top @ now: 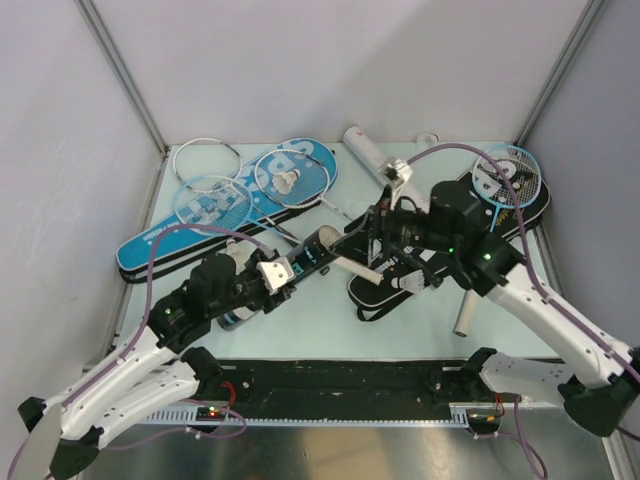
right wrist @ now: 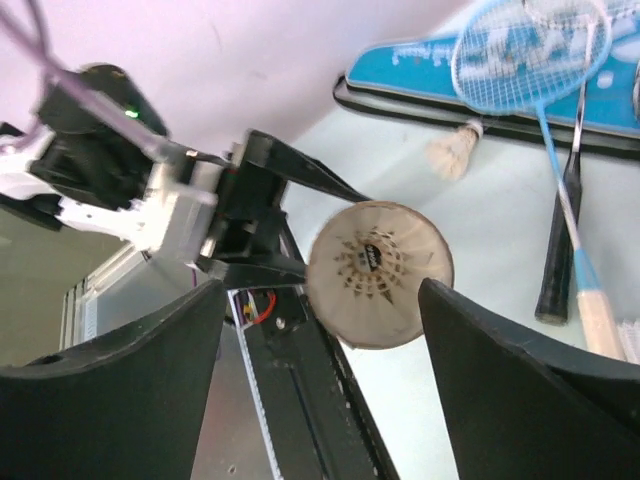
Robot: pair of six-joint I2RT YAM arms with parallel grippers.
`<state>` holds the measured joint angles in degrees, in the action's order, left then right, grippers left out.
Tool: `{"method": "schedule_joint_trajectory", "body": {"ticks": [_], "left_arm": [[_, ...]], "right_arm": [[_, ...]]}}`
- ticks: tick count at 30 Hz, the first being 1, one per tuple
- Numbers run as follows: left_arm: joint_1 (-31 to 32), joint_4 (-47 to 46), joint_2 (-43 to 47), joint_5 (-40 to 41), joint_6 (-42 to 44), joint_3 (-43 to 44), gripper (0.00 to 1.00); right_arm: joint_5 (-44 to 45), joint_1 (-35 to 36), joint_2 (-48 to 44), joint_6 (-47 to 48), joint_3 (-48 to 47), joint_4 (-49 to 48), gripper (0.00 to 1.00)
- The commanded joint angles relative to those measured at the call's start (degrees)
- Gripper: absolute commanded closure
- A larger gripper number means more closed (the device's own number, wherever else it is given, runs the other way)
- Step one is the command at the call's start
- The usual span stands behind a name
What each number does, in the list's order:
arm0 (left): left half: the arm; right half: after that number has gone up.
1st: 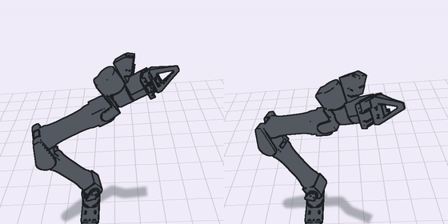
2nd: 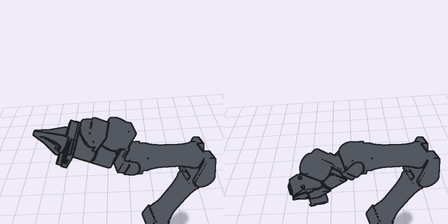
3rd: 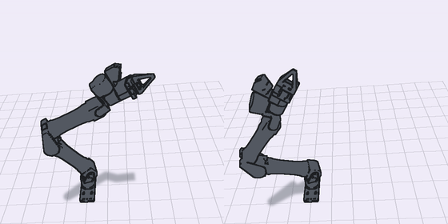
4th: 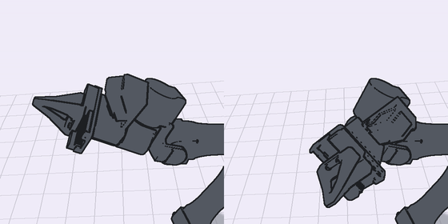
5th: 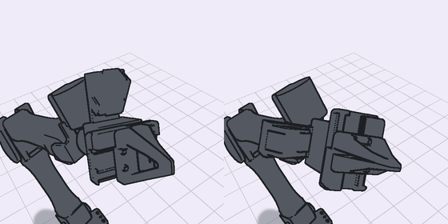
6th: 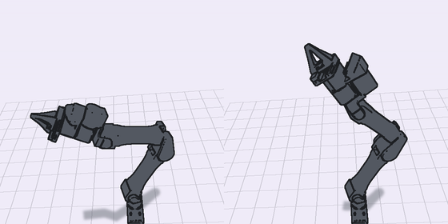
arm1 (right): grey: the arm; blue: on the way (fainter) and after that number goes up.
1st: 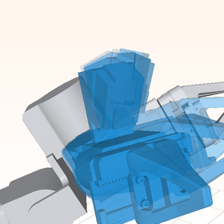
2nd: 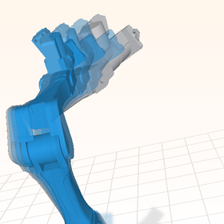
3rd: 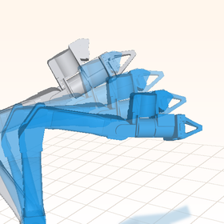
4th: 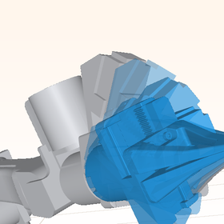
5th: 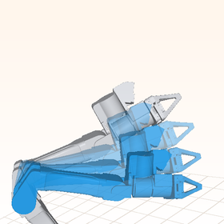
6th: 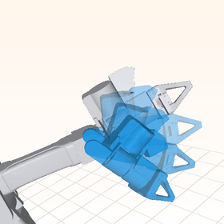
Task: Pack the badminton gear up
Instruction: Place the shuttlecock at the shuttle tube, then adjust the shuttle tube.
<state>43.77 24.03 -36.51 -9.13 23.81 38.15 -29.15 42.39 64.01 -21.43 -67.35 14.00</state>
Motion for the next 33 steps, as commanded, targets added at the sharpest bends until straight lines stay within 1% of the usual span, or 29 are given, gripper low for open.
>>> {"method": "schedule_joint_trajectory", "body": {"ticks": [1, 3, 6, 10, 11, 13, 15, 17, 21, 26, 31, 33], "left_arm": [[-0.05, -6.47, -0.16, 0.76, -5.80, 3.12, 0.75], [-0.08, -7.47, 0.10, 0.88, -7.60, 3.32, 0.75], [-0.06, -9.32, 0.21, 0.95, -10.90, 3.75, 0.75], [-0.08, -15.00, 0.42, 1.89, -18.86, 4.72, 0.75], [-0.08, -18.06, 0.58, 2.17, -21.12, 4.73, 0.75], [-0.04, -24.65, 1.12, 2.77, -29.31, 4.23, 0.75], [-0.05, -31.70, 1.43, 3.32, -35.71, 3.65, 0.74], [-0.08, -36.39, 0.98, 3.30, -40.06, 3.52, 0.74], [-0.06, -42.31, -1.07, 1.84, -45.47, 4.20, 0.73], [-0.06, -49.98, -2.88, 0.67, -51.20, 3.45, 0.71], [-0.08, -54.88, -3.32, 1.48, -53.62, 1.05, 0.68], [-0.04, -56.38, -3.31, 1.63, -54.58, 0.06, 0.67]], "right_arm": [[-0.11, -0.92, -6.46, -1.54, -0.57, -4.92, 0.12], [0.74, -1.17, -8.62, -0.51, -0.56, -4.66, 0.07], [3.22, -1.19, -11.44, 1.40, -0.07, -3.22, 0.02], [5.86, -1.22, -14.85, 2.28, 3.58, -3.91, 0.01], [5.77, -1.24, -15.57, 2.05, 5.32, -4.60, 0.01], [4.82, -1.12, -16.57, 1.56, 8.62, -6.62, 0.01], [3.97, -0.76, -17.01, 0.95, 11.80, -9.30, 0.01], [3.23, -0.10, -16.97, 0.47, 14.90, -11.97, 0.01], [1.92, 2.45, -15.10, 0.45, 18.91, -18.81, 0.01], [1.99, 5.16, -10.12, -0.23, 20.34, -25.62, 0.01], [-0.07, 6.34, -4.12, -1.49, 20.34, -32.92, 0.01], [-0.24, 6.57, -2.34, -1.92, 20.33, -35.21, 0.03]]}}
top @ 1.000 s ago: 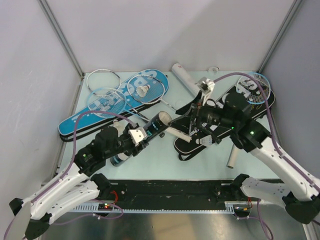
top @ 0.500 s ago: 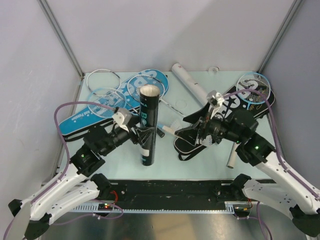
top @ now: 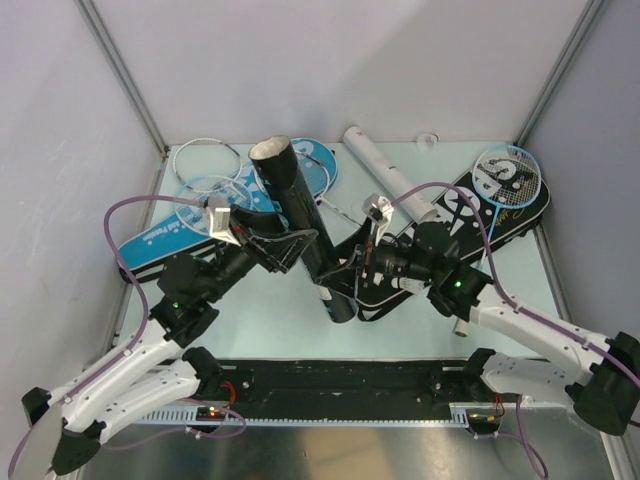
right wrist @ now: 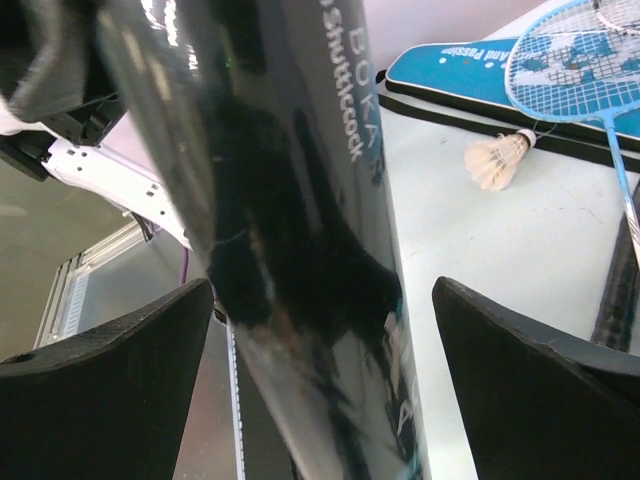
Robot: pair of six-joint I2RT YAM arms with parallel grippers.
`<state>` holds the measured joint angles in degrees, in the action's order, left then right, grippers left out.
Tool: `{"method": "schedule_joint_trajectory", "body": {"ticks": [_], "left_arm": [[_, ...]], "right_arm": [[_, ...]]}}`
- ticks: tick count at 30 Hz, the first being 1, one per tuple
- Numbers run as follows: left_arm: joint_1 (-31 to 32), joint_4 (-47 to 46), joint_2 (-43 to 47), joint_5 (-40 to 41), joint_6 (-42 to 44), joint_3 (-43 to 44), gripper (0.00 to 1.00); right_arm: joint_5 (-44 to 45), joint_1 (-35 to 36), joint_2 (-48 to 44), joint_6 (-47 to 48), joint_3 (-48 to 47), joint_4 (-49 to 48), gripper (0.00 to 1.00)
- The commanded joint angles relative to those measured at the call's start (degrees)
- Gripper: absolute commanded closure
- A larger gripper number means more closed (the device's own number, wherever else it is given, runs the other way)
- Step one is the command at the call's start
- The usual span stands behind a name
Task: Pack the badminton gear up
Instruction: Adjust the shuttle tube.
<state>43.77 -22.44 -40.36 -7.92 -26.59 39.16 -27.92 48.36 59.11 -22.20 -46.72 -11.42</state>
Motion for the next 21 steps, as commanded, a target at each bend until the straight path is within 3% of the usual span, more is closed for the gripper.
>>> {"method": "schedule_joint_trajectory", "body": {"ticks": [1, 6, 10, 12, 16, 21], "left_arm": [[-0.06, -10.48, 0.50, 0.44, -4.70, -1.33, 0.67], [-0.08, -11.92, 0.08, 0.39, -6.55, -2.42, 0.65], [-0.08, -12.10, 0.40, 0.84, -7.11, -3.35, 0.62], [-0.02, -12.04, 1.08, 1.76, -7.19, -4.28, 0.53], [-0.03, -11.73, 3.92, 5.30, -7.06, -7.28, 0.31], [-0.03, -6.36, 9.02, 10.48, -5.17, -9.81, 0.17]], "right_arm": [[-1.84, 0.60, 3.27, -1.26, -0.30, -10.83, 0.04], [-3.42, 0.67, 6.34, -1.87, -0.30, -14.54, 0.16], [-4.59, 0.56, 7.11, -2.27, -0.30, -15.32, 0.40], [-5.03, 0.13, 7.03, -2.62, -0.28, -15.15, 0.48], [-5.96, -1.33, 6.42, -4.57, -0.22, -15.21, 0.51], [-5.92, -4.22, 4.37, -7.47, 1.52, -17.22, 0.54]]}}
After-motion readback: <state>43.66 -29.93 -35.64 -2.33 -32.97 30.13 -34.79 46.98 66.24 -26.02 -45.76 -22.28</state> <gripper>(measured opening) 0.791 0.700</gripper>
